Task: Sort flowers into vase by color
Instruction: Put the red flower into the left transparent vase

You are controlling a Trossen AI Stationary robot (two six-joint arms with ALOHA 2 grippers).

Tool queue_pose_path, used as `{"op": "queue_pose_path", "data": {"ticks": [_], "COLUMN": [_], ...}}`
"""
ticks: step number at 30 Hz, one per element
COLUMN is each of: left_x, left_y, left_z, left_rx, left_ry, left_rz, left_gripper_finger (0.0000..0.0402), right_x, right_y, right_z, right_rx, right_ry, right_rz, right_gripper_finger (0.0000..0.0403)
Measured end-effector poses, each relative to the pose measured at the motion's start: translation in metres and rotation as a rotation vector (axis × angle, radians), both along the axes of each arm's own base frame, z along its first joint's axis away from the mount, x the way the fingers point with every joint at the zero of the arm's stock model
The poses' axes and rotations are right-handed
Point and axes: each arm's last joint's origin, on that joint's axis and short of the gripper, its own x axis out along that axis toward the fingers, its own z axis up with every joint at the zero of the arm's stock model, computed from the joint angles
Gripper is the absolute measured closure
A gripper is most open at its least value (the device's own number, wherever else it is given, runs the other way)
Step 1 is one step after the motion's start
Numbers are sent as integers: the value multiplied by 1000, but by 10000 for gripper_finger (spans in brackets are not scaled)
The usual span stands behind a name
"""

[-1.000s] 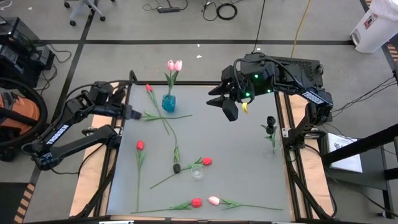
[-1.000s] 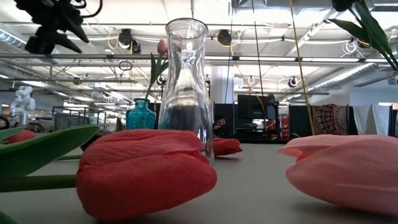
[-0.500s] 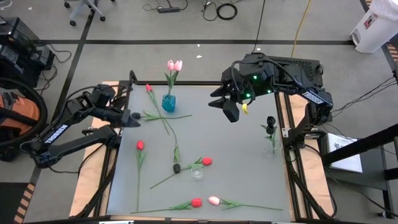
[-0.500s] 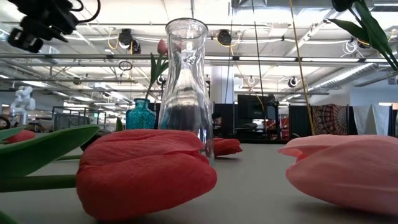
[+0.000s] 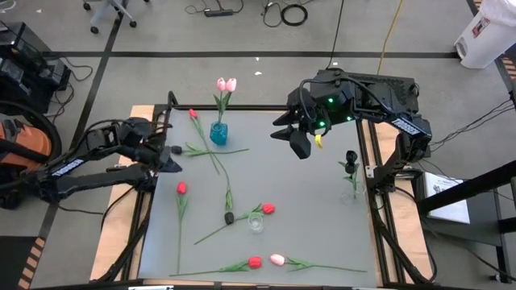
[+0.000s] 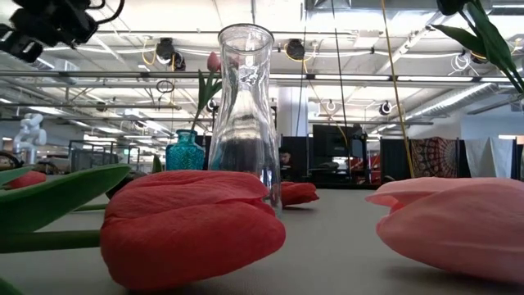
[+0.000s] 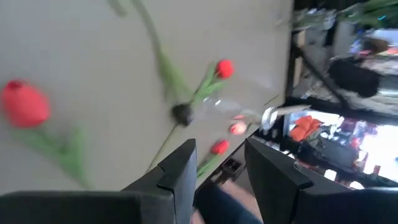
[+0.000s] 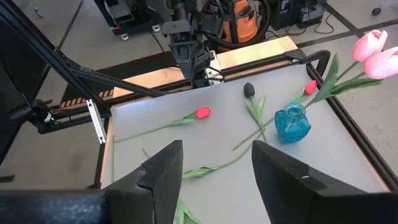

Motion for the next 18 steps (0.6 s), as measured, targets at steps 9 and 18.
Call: {"op": "queue_pose_path", "data": {"ticks": [9,18], "left_x": [61,125], "left_y": [0,-36], "left_z": [20,-9], "left_rx": [98,-26], "left_ry": [-221,-62], "left_rz": [71,0], "left_gripper_finger": [259,259], "right_x": [0,-15], "right_y": [-5,-15], "right_z": [0,-7], "right_rx": [-148,-265], "right_ry": [1,124], "right_rz": [72,137], "right_gripper_finger": [218,218]}}
